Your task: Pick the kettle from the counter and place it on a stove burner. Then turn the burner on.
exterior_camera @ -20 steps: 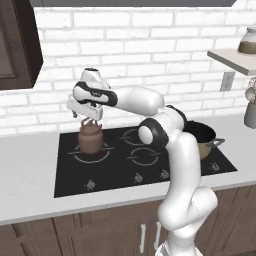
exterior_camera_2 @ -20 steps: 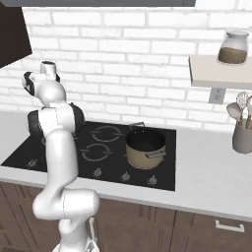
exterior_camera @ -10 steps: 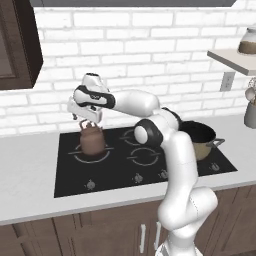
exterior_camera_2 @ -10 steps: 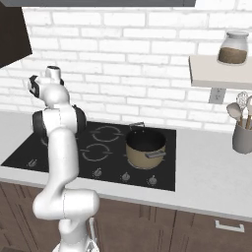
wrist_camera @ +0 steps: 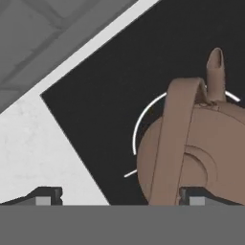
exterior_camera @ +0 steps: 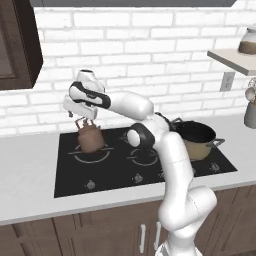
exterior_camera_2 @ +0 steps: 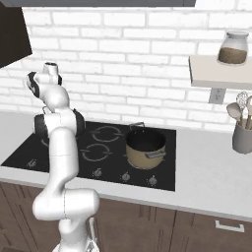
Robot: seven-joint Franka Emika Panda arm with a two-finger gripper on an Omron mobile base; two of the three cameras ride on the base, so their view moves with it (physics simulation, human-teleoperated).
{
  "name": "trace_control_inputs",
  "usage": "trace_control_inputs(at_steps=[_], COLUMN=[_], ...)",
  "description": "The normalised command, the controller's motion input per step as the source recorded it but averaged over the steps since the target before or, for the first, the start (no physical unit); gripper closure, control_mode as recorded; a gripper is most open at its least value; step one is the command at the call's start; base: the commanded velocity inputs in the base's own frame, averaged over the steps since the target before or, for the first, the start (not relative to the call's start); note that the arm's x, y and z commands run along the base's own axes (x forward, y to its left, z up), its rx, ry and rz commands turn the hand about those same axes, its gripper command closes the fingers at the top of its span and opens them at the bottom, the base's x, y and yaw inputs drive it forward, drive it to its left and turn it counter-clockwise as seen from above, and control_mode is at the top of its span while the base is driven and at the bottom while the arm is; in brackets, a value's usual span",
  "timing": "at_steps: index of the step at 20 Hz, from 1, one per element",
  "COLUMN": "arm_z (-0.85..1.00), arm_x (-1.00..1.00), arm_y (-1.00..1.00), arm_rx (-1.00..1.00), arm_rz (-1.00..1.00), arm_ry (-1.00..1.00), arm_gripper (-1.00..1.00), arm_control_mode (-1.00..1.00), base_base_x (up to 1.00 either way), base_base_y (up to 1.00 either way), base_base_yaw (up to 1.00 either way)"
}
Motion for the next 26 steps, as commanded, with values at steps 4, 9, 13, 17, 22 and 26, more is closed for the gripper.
trace_control_inputs(at_steps=[4,9,13,17,22,26], arm_z=[0.0,0.0,0.01,0.05,0.0,-0.12], arm_x=[-0.93,-0.74,-0.71,-0.98,-1.0,-1.0], arm_y=[-0.07,-0.06,-0.28,-0.38,-0.2,0.0], arm_rx=[0.0,0.0,0.0,0.0,0.02,0.0], arm_rz=[0.0,0.0,0.04,0.02,0.01,0.14], arm_ry=[-0.05,-0.01,-0.01,-0.1,-0.07,-0.06], arm_gripper=[-1.0,-1.0,-1.0,-1.0,-1.0,-1.0], arm_control_mode=[-1.0,-1.0,-1.0,-1.0,-1.0,-1.0], base_base_x=[0.0,0.0,0.0,0.0,0.0,0.0], base_base_y=[0.0,0.0,0.0,0.0,0.0,0.0], base_base_yaw=[0.0,0.0,0.0,0.0,0.0,0.0])
